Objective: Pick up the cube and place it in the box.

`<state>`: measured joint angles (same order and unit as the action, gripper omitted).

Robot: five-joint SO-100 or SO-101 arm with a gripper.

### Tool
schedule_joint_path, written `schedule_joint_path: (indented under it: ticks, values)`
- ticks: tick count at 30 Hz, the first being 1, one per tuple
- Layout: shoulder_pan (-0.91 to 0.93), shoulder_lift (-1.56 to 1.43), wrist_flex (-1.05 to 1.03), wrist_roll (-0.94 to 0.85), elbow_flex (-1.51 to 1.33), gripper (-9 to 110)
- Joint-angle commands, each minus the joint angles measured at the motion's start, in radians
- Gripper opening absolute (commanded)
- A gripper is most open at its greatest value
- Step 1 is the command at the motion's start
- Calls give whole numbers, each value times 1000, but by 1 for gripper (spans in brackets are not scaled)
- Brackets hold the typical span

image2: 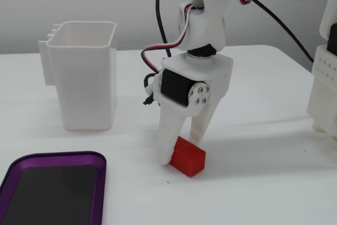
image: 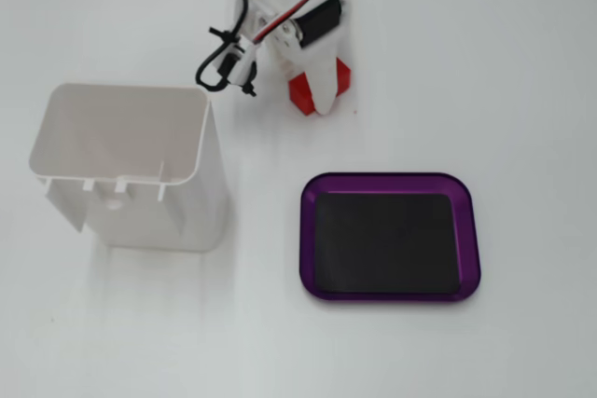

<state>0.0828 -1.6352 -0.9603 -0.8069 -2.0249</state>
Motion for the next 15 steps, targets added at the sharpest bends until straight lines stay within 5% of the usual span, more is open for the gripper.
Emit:
schedule_joint_path:
  ticks: [1, 15]
  values:
    - [-6, -14, -3, 8, -18, 18]
    - [-179, -14, 0, 130, -38, 9]
